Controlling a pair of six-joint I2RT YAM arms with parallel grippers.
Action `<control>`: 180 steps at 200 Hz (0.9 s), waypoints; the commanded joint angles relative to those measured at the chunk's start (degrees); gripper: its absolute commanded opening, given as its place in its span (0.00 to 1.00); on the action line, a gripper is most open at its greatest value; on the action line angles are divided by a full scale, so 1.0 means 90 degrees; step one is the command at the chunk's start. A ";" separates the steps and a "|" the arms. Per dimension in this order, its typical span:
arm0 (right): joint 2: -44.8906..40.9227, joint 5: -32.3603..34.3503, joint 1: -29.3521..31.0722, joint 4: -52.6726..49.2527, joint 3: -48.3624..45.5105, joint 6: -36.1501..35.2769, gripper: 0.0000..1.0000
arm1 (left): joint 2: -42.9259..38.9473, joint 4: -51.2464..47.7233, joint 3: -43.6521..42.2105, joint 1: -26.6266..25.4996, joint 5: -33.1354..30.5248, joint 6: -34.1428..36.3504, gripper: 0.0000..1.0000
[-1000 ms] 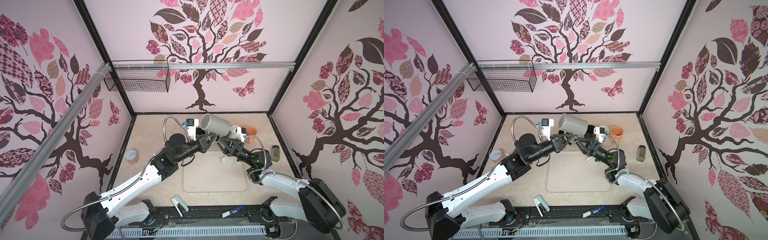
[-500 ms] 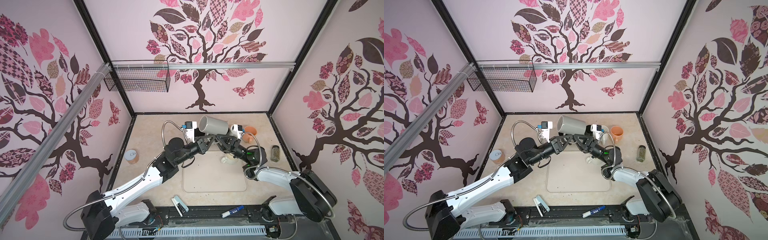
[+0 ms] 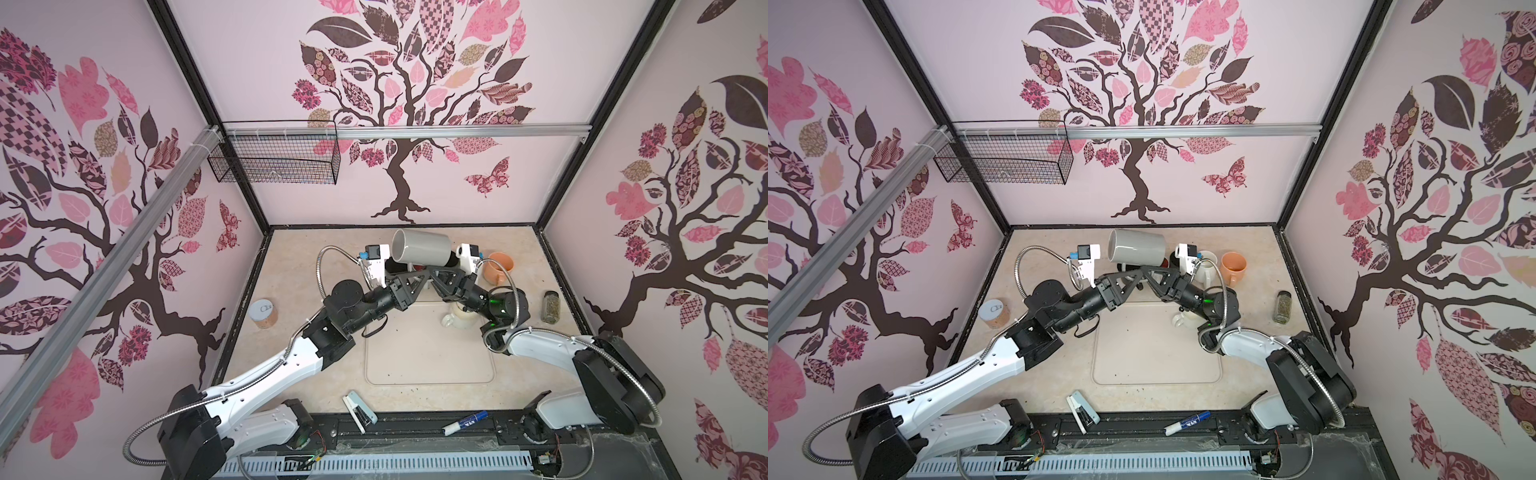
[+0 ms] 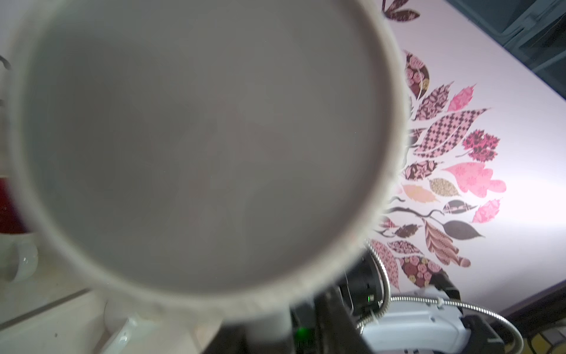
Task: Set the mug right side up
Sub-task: 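Open the left gripper while the right gripper carries the grey mug away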
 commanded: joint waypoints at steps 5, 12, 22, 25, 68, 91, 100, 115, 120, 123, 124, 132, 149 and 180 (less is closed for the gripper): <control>-0.0159 0.0362 -0.0113 -0.0220 0.0536 -0.0293 0.00 | -0.0553 -0.1815 0.0129 -0.0099 -0.0659 0.0791 0.94; -0.0232 0.0342 -0.0117 -0.0456 0.0555 -0.0439 0.00 | -0.0739 -0.2273 0.0131 -0.0093 -0.1058 0.0998 0.96; -0.0307 0.0309 -0.0122 -0.0686 0.0579 -0.0601 0.00 | -0.0969 -0.2926 0.0131 -0.0081 -0.1623 0.1216 0.96; -0.0317 0.0296 -0.0127 -0.0725 0.0583 -0.0629 0.00 | -0.1047 -0.3073 0.0116 -0.0069 -0.1765 0.1305 0.96; -0.0282 0.0031 -0.0152 -0.1148 0.0707 -0.0825 0.00 | -0.2249 -0.4336 -0.0353 0.0197 -0.2467 0.1728 0.96; -0.0435 -0.0208 -0.0159 -0.2515 0.1007 -0.1430 0.00 | -0.2049 -0.5987 0.0187 0.0196 -0.2910 0.2046 0.96; -0.0533 -0.0289 -0.0146 -0.3345 0.1224 -0.1880 0.00 | -0.2019 -0.6283 0.0220 0.0191 -0.2975 0.2157 0.96; -0.0684 -0.0113 -0.0079 -0.4870 0.1651 -0.2752 0.00 | -0.2116 -0.6314 0.0016 0.0197 -0.3022 0.2154 0.96; -0.0725 -0.0048 -0.0044 -0.5454 0.1850 -0.3100 0.00 | -0.2154 -0.6289 -0.0049 0.0195 -0.3044 0.2147 0.96; -0.0734 0.0022 -0.0011 -0.5815 0.1979 -0.3319 0.00 | -0.2178 -0.6286 -0.0081 0.0195 -0.3059 0.2124 0.96; -0.0737 0.0045 0.0002 -0.5921 0.2000 -0.3388 0.00 | -0.2181 -0.6291 -0.0093 0.0191 -0.3069 0.2115 0.96; -0.0759 0.0304 0.0107 -0.6758 0.2352 -0.3919 0.00 | -0.2253 -0.6258 -0.0183 0.0198 -0.3055 0.2070 0.96; -0.0676 0.0948 0.0415 -0.8199 0.3123 -0.4952 0.00 | -0.2401 -0.6158 -0.0376 0.0196 -0.2984 0.1937 0.96; -0.0262 0.2047 0.0831 -0.9783 0.4288 -0.5987 0.00 | -0.2763 -0.5926 -0.0766 0.0197 -0.2755 0.1791 0.96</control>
